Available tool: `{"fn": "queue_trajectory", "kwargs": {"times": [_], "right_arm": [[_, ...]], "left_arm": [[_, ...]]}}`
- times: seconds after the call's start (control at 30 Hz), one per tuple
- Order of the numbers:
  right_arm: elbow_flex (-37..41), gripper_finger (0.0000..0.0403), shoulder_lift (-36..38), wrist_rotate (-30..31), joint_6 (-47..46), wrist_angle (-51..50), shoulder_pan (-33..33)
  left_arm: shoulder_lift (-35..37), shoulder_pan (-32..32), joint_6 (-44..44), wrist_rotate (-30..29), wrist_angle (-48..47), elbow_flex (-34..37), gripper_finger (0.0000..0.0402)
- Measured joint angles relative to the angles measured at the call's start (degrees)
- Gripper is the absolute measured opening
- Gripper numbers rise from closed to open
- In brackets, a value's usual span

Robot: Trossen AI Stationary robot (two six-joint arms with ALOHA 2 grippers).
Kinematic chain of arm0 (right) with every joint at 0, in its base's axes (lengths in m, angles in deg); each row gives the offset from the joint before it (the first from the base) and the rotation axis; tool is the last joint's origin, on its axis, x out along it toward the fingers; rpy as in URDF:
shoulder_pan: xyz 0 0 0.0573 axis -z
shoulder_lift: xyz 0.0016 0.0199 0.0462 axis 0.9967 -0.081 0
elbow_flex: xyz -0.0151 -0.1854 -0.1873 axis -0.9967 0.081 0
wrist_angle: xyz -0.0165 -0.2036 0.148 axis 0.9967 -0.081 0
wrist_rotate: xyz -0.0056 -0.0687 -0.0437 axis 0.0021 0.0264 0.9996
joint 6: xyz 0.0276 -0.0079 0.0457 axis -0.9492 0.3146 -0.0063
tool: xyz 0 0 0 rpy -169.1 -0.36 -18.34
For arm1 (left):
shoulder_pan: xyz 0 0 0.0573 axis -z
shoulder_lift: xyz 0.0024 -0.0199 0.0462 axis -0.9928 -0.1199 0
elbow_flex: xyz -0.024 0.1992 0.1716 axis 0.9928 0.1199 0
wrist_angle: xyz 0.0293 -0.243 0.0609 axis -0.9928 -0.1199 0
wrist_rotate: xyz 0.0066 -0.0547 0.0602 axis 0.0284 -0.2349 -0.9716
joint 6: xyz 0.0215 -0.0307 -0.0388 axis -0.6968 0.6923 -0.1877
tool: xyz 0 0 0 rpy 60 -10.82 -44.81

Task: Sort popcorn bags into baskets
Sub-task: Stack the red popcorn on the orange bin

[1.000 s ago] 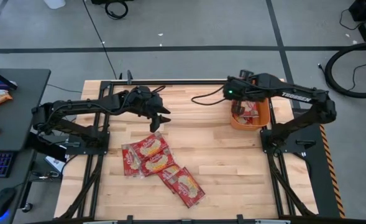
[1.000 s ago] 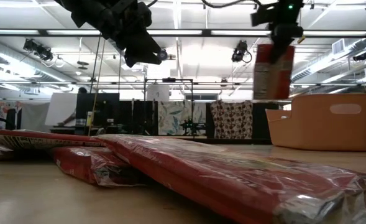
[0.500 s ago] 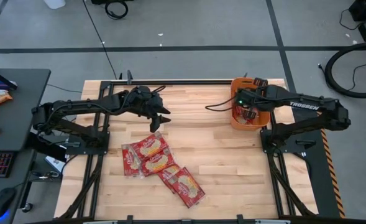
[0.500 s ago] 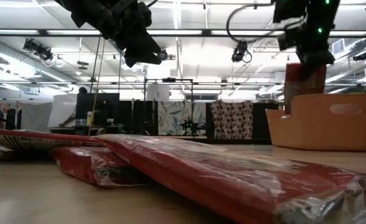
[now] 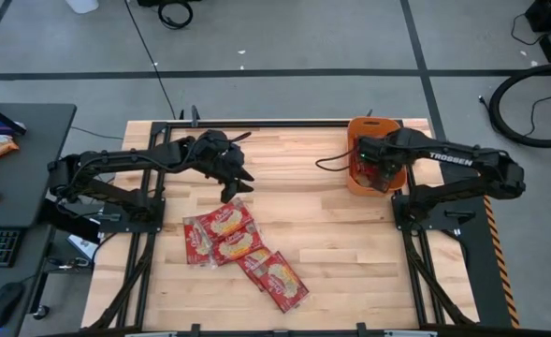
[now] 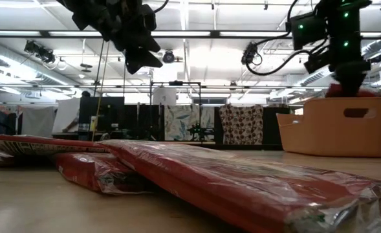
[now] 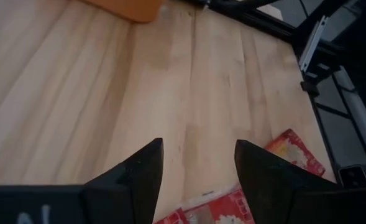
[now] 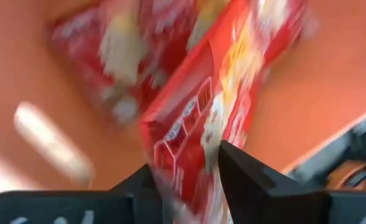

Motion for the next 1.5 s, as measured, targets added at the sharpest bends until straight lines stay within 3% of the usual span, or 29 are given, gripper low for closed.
{"fn": "queue_trajectory", "kwargs": {"times": [0.3,0.43,0.53,0.77,1.0,1.17,1.27,1.5], "right_arm": [[-4.2,0.0121,0.0,-16.3,-6.2,-4.0,1.2],[-5.2,0.0121,0.0,-10.0,-12.8,-5.4,1.3],[-7.3,0.0121,0.0,-9.6,-14.8,-5.2,1.3],[-15.7,0.0121,0.0,-9.9,-14.5,1.7,0.2],[-19.9,0.0121,0.0,-9.7,-10.6,16.6,-0.9],[-20.1,0.012,-0.3,-6.9,-12.1,21.9,-2.8],[-20.1,0.0119,-1.7,-3.6,-13.3,22.5,-4.6],[-20.1,0.0117,-6.7,-3.9,-8.6,25.7,-7.8]], "left_arm": [[0.0,-0.2,-2.4,0.0,0.7,0.0,0.0203],[0.0,-0.2,-1.3,0.3,0.2,0.0,0.0203],[0.0,-0.2,0.9,3.1,-2.4,0.0,0.0203],[0.0,3.8,-5.3,4.4,-21.6,0.0,0.0203],[0.0,12.5,-14.0,-4.1,-33.8,0.1,0.0203],[0.0,17.8,-1.7,-15.0,-31.5,0.1,0.0203],[0.0,20.6,3.9,-18.6,-28.2,0.1,0.0204],[-1.3,28.3,13.8,-28.6,-24.1,0.1,0.0204]]}}
